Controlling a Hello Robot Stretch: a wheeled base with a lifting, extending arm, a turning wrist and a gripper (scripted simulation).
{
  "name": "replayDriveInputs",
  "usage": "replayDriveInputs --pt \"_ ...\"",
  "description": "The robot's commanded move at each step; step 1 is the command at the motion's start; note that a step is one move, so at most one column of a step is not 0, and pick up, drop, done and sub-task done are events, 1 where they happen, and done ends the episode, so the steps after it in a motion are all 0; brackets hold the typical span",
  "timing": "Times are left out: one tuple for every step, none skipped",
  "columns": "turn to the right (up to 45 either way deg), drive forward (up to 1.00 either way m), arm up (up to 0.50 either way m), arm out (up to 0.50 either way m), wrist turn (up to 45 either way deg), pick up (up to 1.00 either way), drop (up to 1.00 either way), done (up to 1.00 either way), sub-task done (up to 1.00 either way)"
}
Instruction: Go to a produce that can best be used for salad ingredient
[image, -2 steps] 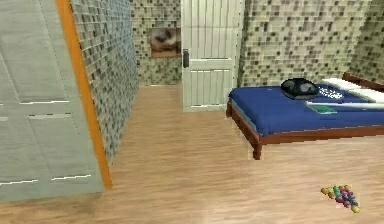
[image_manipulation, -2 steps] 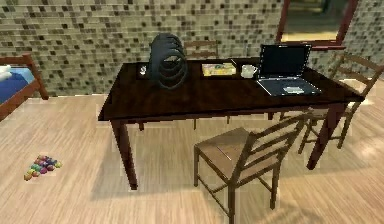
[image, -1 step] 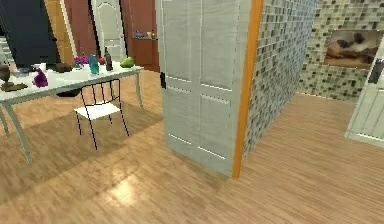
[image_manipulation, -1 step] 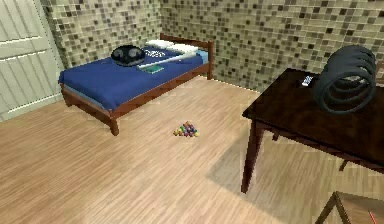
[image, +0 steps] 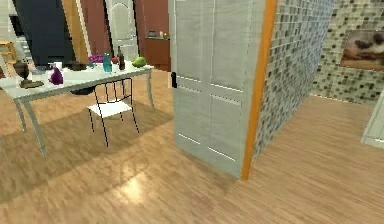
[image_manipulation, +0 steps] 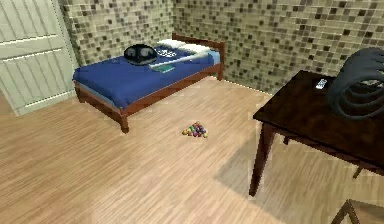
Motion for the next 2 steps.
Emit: replayDriveInputs --pt "0.0 0.45 0.00 0.00 0.0 0.00 0.00 0.00 0.00" --pt "-24.0 0.00 0.00 0.00 0.0 0.00 0.00 0.00 0.00"
